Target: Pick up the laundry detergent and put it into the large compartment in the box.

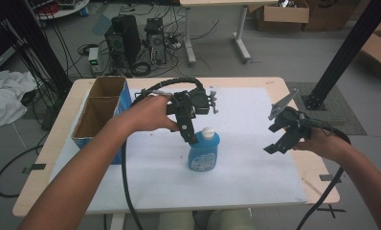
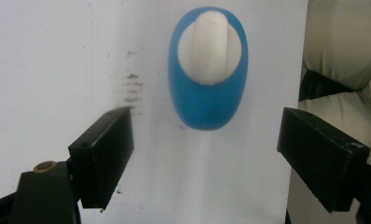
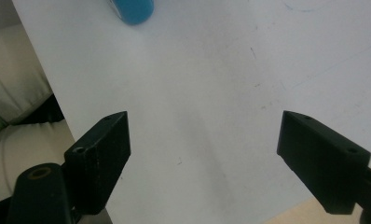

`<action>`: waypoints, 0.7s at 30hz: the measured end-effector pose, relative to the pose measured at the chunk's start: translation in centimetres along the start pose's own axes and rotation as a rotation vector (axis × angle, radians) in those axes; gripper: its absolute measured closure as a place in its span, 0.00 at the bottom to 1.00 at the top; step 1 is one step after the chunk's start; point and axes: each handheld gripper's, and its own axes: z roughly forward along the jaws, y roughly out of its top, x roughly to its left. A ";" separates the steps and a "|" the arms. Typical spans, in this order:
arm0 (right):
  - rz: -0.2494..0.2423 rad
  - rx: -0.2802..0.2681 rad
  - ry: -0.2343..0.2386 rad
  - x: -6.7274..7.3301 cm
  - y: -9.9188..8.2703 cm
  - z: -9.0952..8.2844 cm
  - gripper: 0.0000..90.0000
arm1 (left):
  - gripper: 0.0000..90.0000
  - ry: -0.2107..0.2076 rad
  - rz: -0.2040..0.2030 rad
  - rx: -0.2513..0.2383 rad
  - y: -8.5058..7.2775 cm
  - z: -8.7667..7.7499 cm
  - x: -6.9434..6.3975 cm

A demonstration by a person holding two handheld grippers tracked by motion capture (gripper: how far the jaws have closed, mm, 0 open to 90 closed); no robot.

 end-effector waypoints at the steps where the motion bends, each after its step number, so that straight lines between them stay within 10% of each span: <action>1: -0.001 0.002 0.001 0.0 0.0 0.0 0.19 | 0.21 0.003 0.007 -0.001 0.1 0.0 0.0; 21: 0.003 -0.007 0.004 -0.1 -0.2 0.1 0.19 | 0.21 -0.029 0.023 0.008 2.4 2.7 0.2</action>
